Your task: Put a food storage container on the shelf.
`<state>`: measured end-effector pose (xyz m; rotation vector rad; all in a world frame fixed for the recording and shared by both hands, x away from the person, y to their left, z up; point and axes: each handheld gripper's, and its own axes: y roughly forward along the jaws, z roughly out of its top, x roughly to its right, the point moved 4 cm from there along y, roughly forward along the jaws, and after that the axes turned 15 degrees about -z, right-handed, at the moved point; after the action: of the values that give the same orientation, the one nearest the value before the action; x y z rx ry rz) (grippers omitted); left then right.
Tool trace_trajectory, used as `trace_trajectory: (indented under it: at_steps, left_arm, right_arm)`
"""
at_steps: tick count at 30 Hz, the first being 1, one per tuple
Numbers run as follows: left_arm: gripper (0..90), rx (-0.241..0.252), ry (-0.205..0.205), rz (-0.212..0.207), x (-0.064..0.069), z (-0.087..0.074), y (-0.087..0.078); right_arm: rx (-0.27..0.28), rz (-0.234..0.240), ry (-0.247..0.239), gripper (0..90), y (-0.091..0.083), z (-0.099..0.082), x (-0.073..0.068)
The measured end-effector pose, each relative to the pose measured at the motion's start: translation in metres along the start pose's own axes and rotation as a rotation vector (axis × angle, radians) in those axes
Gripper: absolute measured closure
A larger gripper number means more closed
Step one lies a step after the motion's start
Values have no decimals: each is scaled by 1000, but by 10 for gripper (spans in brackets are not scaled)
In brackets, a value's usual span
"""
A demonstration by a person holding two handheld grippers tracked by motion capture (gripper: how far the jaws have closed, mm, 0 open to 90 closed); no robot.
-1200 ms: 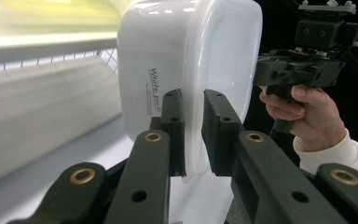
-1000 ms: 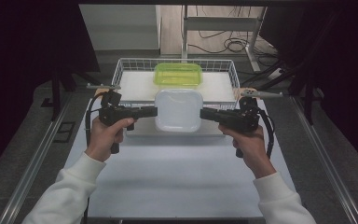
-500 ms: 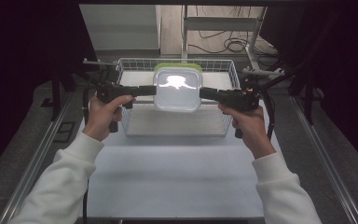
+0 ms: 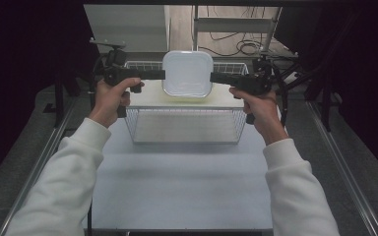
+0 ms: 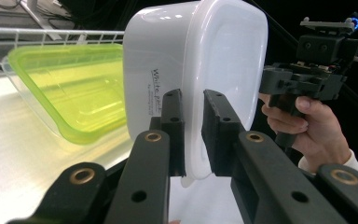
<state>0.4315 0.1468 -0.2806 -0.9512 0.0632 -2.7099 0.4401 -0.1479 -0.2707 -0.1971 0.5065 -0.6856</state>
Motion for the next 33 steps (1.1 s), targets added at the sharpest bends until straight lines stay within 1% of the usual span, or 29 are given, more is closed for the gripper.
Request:
trace_trajectory:
  at_steps: [8, 13, 16, 18, 22, 26, 33]
  left_arm:
    - [794, 9, -26, -6, -15, 12, 3]
    - [794, 7, -31, 8, -21, 17, 5]
    - [795, -4, -44, 11, -26, 17, 7]
    - [795, -2, -60, 17, -29, 17, 8]
    - [796, 4, -78, 20, -33, 17, 8]
    - [796, 2, -80, 22, -35, 18, 7]
    - [795, 1, -94, 26, -40, 18, 8]
  right_arm:
    - [-5, -2, 22, 795, 12, 14, 11]
    - [-7, -10, 41, 795, 19, 18, 18]
    - [-15, -18, 52, 795, 24, 18, 24]
    - [-20, -20, 62, 794, 26, 17, 27]
    - [-23, -22, 81, 795, 31, 17, 31]
    - [-36, -22, 97, 795, 33, 16, 31]
    - [-37, -29, 113, 795, 37, 14, 33]
